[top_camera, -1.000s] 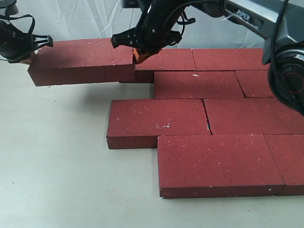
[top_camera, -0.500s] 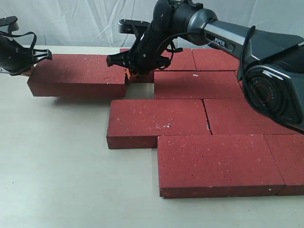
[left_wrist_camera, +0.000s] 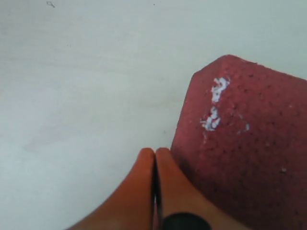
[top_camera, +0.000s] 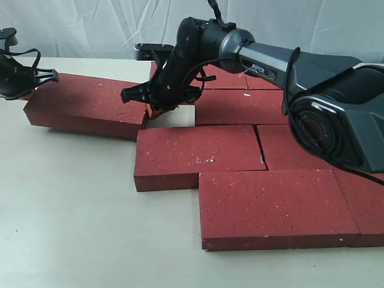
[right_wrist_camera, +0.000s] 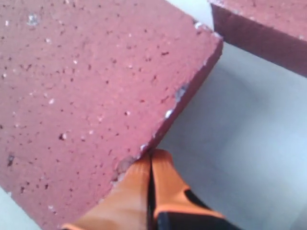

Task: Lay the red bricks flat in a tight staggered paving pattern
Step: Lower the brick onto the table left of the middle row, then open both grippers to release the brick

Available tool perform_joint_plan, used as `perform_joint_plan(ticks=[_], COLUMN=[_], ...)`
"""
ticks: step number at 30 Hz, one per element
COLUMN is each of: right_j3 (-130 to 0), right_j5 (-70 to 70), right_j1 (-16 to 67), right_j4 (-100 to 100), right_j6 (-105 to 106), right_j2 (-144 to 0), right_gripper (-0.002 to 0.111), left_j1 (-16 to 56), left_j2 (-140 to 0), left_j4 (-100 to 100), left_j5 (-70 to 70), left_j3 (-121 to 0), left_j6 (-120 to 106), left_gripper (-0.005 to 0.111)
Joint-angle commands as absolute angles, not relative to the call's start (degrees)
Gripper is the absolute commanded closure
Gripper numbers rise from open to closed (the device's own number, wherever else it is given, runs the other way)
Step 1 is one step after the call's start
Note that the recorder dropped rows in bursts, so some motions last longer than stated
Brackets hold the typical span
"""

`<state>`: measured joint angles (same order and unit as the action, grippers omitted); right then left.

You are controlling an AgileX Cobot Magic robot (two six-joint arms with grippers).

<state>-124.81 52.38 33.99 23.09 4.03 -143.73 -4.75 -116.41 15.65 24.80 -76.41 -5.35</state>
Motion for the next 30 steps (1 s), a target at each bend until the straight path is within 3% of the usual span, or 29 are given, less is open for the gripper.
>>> perform_joint_plan(ticks=[1, 10, 30], right_j3=[-125.24, -125.38, -125.38], right_j5=[47.75, 44.83, 52.19], right_j1=[37.14, 35.94, 32.01], right_j4=[31.57, 21.86, 16.08], right_j6=[5.09, -5.06, -9.27], right_j2=[-143.15, -142.95, -143.08], right_gripper=[0.109, 0.109, 0.109], left_j1=[-4.51, -5.10, -5.10], left_j2=[-116.57, -116.65, -116.65], left_j4=[20.01, 19.72, 6.95], left_j5=[29.86, 29.11, 26.65], left_j3=[-76.21, -76.21, -76.21], left_j6=[-4.90, -4.90, 1.77], left_gripper=[0.107, 0.107, 0.107])
